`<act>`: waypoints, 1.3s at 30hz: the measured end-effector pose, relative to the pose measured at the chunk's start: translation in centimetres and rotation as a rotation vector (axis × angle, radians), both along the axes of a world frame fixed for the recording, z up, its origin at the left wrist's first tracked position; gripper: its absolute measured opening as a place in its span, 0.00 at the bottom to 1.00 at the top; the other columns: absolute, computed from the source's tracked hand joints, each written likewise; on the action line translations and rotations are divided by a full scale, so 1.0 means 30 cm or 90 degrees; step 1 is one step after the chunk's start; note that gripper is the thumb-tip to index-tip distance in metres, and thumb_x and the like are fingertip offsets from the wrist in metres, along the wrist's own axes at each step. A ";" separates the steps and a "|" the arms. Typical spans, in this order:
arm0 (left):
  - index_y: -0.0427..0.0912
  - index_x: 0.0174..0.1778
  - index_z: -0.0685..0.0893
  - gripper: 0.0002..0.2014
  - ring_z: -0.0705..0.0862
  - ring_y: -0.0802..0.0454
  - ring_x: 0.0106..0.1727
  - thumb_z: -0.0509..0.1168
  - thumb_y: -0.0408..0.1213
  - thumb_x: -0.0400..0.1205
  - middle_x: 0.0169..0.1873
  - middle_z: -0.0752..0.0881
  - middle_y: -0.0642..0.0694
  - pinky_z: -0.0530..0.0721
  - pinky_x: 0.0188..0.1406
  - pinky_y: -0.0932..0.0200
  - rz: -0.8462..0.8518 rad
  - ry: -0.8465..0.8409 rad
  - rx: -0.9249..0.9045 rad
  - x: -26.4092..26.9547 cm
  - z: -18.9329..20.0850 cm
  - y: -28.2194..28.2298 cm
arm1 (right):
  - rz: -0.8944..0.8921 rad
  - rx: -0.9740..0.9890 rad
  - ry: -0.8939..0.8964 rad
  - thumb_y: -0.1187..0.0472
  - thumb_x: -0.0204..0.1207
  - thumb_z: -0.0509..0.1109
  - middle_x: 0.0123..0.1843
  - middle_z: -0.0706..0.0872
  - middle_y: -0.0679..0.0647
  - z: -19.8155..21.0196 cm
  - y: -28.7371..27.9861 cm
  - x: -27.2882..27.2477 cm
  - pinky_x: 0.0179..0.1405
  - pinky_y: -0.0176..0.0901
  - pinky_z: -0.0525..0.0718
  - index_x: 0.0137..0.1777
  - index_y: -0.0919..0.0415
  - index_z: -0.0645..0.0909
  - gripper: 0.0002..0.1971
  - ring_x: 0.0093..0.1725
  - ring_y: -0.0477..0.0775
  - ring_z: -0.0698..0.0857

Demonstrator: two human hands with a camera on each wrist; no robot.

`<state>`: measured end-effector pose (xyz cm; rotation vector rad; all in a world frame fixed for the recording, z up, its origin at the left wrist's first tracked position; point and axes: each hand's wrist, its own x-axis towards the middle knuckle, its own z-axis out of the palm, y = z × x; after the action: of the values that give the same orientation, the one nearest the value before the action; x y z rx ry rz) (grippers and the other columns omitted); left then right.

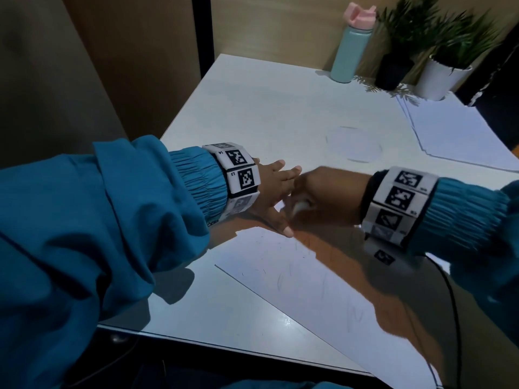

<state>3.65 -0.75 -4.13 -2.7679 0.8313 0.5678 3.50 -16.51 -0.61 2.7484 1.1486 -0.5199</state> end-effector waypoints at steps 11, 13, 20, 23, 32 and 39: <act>0.53 0.87 0.46 0.57 0.43 0.40 0.87 0.58 0.80 0.68 0.87 0.42 0.53 0.53 0.79 0.29 -0.019 -0.013 0.006 0.006 -0.005 0.003 | 0.008 -0.009 0.001 0.45 0.70 0.59 0.44 0.86 0.51 -0.003 0.012 -0.003 0.50 0.50 0.86 0.40 0.51 0.83 0.14 0.40 0.56 0.80; 0.54 0.87 0.46 0.55 0.42 0.40 0.87 0.60 0.77 0.70 0.87 0.42 0.52 0.52 0.80 0.32 -0.010 -0.007 -0.006 0.000 0.001 0.000 | -0.002 -0.012 -0.002 0.44 0.68 0.56 0.44 0.86 0.52 -0.009 0.009 0.000 0.50 0.51 0.86 0.41 0.51 0.82 0.16 0.40 0.57 0.81; 0.48 0.87 0.37 0.60 0.39 0.44 0.87 0.56 0.79 0.69 0.86 0.37 0.52 0.51 0.81 0.37 0.023 -0.007 -0.013 -0.007 -0.020 0.009 | -0.172 0.074 -0.094 0.56 0.77 0.59 0.40 0.86 0.50 -0.019 -0.142 0.155 0.40 0.40 0.78 0.38 0.53 0.80 0.10 0.42 0.55 0.82; 0.47 0.87 0.37 0.61 0.40 0.43 0.87 0.55 0.80 0.68 0.87 0.37 0.51 0.52 0.81 0.36 0.020 -0.013 -0.004 -0.003 -0.014 0.000 | -0.176 0.132 -0.056 0.56 0.77 0.63 0.38 0.88 0.49 -0.020 -0.168 0.116 0.34 0.36 0.75 0.44 0.56 0.83 0.08 0.36 0.53 0.85; 0.45 0.87 0.38 0.60 0.41 0.48 0.87 0.50 0.82 0.70 0.87 0.37 0.50 0.49 0.82 0.33 -0.034 -0.082 0.005 -0.058 0.017 -0.041 | -0.169 0.159 -0.099 0.57 0.80 0.62 0.37 0.88 0.51 -0.030 -0.185 0.088 0.45 0.45 0.83 0.48 0.56 0.84 0.09 0.39 0.55 0.84; 0.38 0.86 0.38 0.64 0.44 0.38 0.87 0.46 0.84 0.68 0.86 0.38 0.41 0.51 0.81 0.35 0.152 -0.034 0.095 -0.124 0.014 0.028 | -0.156 0.132 -0.111 0.55 0.78 0.60 0.43 0.89 0.51 -0.044 -0.193 0.082 0.44 0.43 0.80 0.46 0.51 0.81 0.08 0.41 0.55 0.80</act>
<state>-0.08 0.09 -3.71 -2.7464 0.4311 0.5669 5.96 -22.30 -1.92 3.0609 0.8775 -0.1847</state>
